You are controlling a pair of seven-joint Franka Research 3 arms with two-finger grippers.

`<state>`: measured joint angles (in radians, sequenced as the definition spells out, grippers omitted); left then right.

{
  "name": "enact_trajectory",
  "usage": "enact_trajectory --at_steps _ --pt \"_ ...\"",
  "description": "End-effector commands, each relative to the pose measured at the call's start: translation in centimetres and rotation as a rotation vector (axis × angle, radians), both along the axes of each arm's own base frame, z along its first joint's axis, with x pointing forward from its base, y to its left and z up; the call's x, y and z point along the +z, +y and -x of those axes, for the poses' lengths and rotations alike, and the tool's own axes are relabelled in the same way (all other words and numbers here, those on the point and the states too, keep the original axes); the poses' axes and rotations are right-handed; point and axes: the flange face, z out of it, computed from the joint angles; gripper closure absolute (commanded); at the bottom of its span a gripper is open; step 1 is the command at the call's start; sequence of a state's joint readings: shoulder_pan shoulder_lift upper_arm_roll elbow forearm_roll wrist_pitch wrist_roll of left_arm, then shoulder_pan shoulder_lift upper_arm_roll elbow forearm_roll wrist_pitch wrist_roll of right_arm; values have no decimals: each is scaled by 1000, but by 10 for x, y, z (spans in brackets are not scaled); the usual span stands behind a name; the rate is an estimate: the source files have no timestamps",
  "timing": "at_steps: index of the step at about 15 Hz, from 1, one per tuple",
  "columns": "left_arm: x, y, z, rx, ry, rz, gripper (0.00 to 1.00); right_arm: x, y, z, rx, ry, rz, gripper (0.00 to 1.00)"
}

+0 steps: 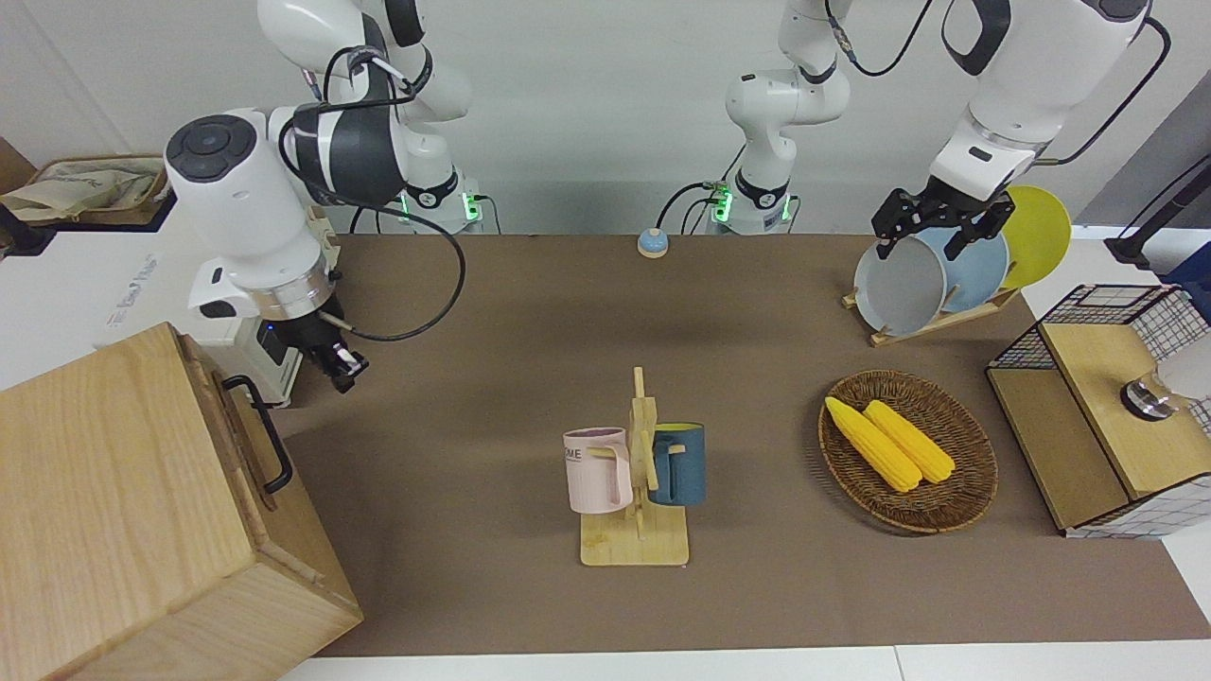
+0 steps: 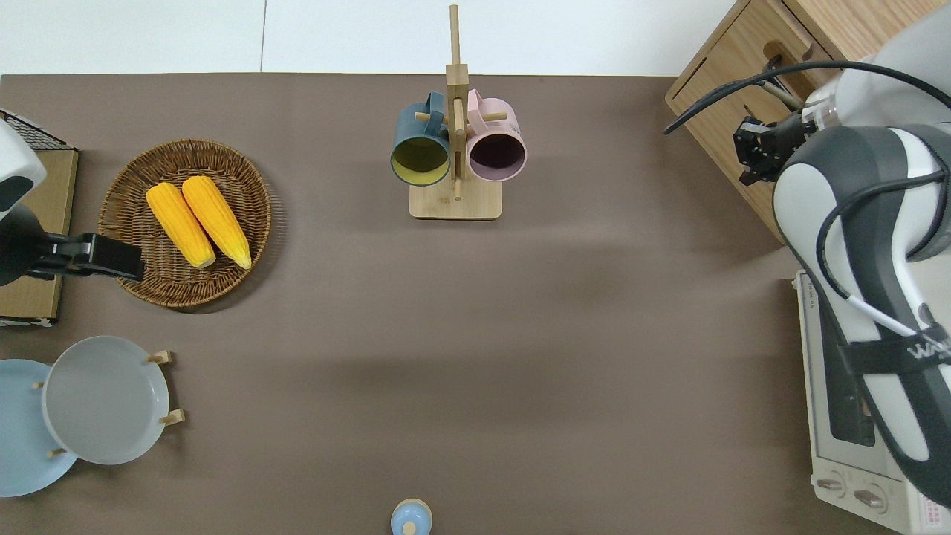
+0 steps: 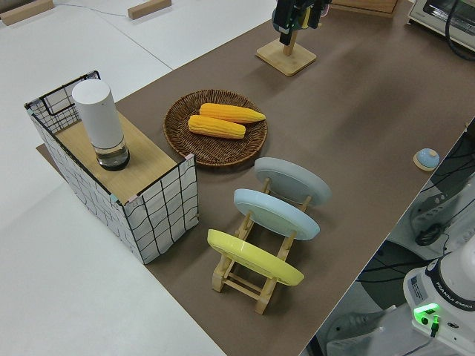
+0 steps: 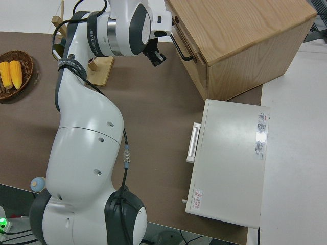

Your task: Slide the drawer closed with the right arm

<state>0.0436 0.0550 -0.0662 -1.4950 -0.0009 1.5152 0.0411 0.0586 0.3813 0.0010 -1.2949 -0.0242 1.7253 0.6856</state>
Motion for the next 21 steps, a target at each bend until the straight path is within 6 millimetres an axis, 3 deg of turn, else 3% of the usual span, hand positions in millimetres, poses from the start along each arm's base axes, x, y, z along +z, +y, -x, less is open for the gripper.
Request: enact_trajectory --at_steps 1,4,7,14,15,16,19,21 --pt "5 -2 3 4 5 -19 7 42 39 57 202 33 14 1000" --pt "6 -2 3 4 3 -19 7 80 47 110 341 18 12 1000" --pt "5 -2 3 4 5 -19 7 100 36 151 499 18 18 1000" --pt "6 -2 3 4 3 -19 7 115 15 160 711 15 24 1000" --pt "6 -2 3 4 3 -19 7 115 15 159 709 15 23 922" --pt "5 -1 3 6 5 -19 7 114 15 157 706 17 22 755" --pt "5 -2 3 4 5 -19 7 118 12 154 702 12 23 5" --pt "6 -2 3 4 3 -19 7 120 12 151 700 7 24 11"
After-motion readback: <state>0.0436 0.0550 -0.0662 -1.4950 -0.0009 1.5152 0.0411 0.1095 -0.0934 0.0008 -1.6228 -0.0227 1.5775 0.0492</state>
